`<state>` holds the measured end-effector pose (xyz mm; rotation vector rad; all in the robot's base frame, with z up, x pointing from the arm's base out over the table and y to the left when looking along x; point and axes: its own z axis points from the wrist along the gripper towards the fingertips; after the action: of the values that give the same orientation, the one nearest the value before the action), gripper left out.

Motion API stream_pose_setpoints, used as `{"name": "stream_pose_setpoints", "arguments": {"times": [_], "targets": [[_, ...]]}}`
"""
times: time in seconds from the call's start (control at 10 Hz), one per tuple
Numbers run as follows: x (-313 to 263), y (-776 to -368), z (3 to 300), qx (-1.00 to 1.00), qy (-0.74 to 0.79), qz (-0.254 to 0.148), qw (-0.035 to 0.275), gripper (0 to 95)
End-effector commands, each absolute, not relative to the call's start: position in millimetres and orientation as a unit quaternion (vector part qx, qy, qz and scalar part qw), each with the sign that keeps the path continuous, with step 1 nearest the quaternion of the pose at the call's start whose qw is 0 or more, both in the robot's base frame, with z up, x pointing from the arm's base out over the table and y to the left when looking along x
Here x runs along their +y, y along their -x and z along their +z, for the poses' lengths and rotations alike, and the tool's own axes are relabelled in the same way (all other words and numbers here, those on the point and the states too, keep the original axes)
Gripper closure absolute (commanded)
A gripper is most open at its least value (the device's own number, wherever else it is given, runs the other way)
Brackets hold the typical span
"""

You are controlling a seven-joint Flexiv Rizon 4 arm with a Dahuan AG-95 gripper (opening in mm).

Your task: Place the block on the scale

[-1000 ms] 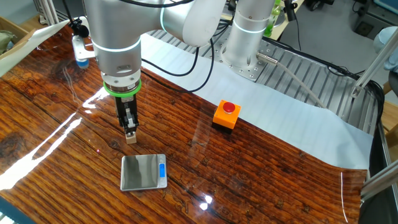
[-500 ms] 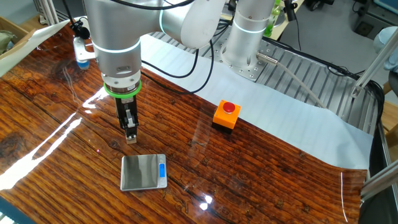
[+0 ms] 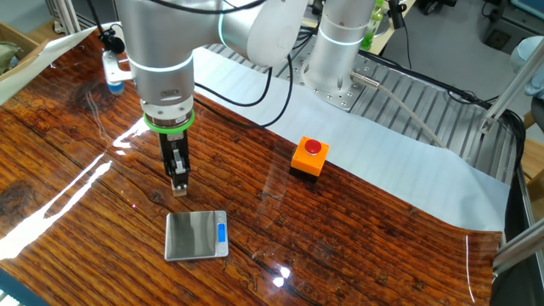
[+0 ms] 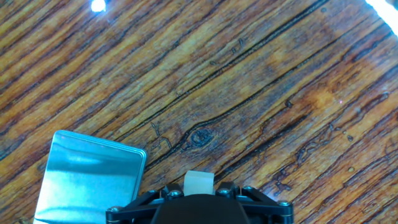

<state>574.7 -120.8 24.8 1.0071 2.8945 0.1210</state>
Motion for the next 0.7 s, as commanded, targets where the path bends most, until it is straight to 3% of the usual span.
{"name": "stream_pose_setpoints", "arguments": {"times": [0.1,0.7], "targets": [[-120.4,-574.9,26.6,0.943,-0.327,0.043,0.035,57.0],[-119.8,-575.3,26.7,0.945,-0.323,0.044,0.036,57.0]]}}
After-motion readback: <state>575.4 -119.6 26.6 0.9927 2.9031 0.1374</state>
